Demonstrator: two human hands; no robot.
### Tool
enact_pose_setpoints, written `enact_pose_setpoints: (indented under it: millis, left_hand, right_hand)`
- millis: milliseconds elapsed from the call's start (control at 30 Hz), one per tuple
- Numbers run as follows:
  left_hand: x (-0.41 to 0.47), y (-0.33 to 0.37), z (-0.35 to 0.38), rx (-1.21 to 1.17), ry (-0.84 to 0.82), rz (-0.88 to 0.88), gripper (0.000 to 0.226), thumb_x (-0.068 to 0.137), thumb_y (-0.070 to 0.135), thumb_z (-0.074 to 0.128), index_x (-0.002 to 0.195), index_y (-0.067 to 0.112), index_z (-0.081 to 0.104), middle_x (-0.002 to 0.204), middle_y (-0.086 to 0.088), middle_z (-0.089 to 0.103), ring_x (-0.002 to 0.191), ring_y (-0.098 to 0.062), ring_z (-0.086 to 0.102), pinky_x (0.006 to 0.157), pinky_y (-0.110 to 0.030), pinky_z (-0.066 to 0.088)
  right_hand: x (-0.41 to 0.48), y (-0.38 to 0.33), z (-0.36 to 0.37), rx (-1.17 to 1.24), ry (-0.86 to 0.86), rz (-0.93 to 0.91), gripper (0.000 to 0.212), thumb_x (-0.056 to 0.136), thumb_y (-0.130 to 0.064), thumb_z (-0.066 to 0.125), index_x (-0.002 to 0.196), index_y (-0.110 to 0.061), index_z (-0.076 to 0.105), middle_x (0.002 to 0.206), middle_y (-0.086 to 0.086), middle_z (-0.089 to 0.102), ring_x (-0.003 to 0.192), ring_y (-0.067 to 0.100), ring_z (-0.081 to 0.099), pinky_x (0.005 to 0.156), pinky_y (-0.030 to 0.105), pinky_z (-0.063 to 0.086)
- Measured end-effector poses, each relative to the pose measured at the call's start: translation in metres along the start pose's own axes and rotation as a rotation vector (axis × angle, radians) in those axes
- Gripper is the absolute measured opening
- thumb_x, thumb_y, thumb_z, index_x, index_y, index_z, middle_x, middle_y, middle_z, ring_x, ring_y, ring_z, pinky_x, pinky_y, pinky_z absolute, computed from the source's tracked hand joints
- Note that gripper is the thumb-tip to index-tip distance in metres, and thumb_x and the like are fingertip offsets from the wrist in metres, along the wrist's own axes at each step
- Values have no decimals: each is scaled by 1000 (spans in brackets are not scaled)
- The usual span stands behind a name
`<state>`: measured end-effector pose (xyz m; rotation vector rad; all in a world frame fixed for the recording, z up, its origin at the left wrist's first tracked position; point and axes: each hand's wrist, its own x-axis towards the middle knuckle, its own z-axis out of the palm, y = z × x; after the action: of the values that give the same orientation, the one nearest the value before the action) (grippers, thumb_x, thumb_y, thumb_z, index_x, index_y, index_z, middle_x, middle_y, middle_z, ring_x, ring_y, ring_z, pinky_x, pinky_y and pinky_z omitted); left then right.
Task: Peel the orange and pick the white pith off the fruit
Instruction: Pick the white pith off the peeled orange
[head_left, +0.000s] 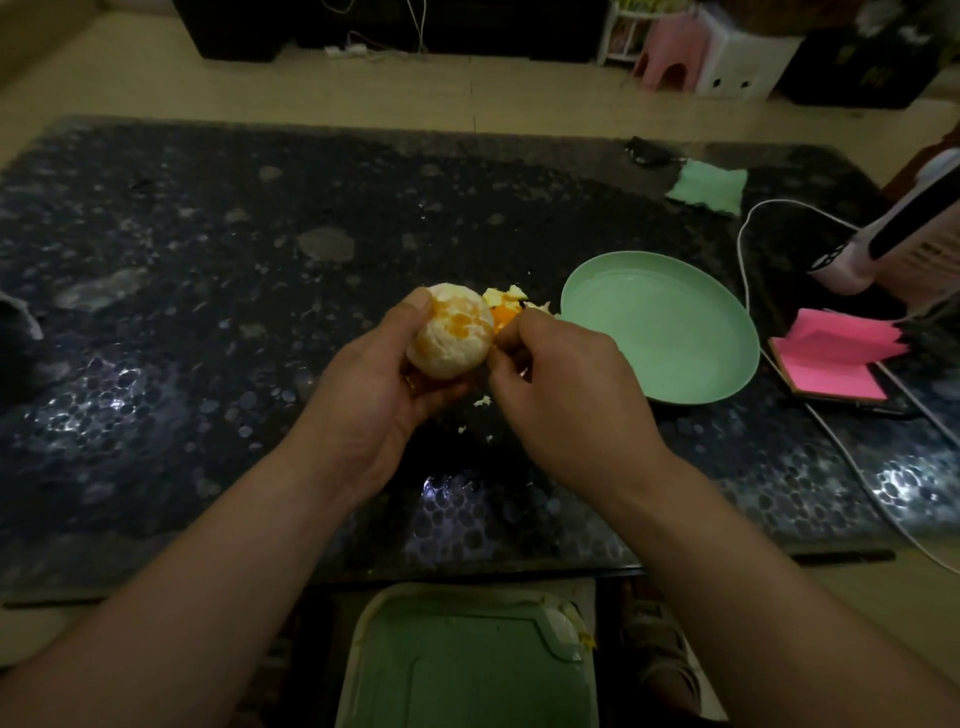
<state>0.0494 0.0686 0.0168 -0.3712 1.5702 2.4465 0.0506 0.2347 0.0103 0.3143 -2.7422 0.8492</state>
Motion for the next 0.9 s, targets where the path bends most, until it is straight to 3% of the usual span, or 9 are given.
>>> enact_pose_setpoints:
  millis: [200, 433, 600, 667, 733, 900]
  left_hand:
    - [-1, 1, 1, -28, -19, -11, 36, 108, 39, 51, 124, 15, 72, 121, -9, 78, 103, -19, 76, 76, -30, 62]
    - [3, 5, -7, -134, -103, -117, 59, 107, 53, 45, 139, 7, 64, 132, -23, 70, 83, -23, 70, 63, -25, 59]
    - [5, 6, -13, -169, -112, -152, 63, 106, 55, 45, 140, 5, 63, 141, -28, 63, 81, -22, 68, 61, -24, 58]
    - [5, 7, -13, -160, -114, -154, 62, 106, 55, 44, 139, 5, 64, 140, -27, 64, 80, -22, 69, 61, -23, 58]
    - [5, 7, -14, -150, -110, -161, 61, 106, 54, 45, 138, 6, 65, 140, -27, 64, 80, -22, 68, 61, -23, 57]
    - [4, 5, -13, -105, -89, -162, 55, 105, 53, 47, 131, 10, 70, 119, -22, 72, 76, -22, 66, 59, -25, 55]
  right_hand:
    - [3, 1, 0, 154, 35, 91, 13, 94, -27, 67, 82, -23, 63, 70, -8, 64, 65, 12, 61, 62, 40, 54]
    - [9, 3, -5, 326, 10, 177, 15, 97, -22, 67, 82, -24, 67, 67, -11, 63, 62, 6, 56, 56, 19, 41]
    - [9, 6, -3, 248, -53, 203, 15, 105, -24, 56, 104, -28, 70, 70, -6, 67, 62, 8, 60, 56, 29, 47]
    - [10, 8, -1, 210, -55, 204, 14, 106, -32, 57, 99, -27, 68, 72, -5, 69, 64, 9, 64, 63, 38, 55]
    - [11, 9, 0, 173, -60, 223, 29, 106, -41, 55, 88, -22, 68, 73, -2, 70, 68, 18, 67, 67, 46, 58]
    - [12, 10, -2, 172, -65, 249, 14, 104, -29, 55, 97, -26, 67, 78, -5, 72, 69, 13, 68, 68, 43, 58]
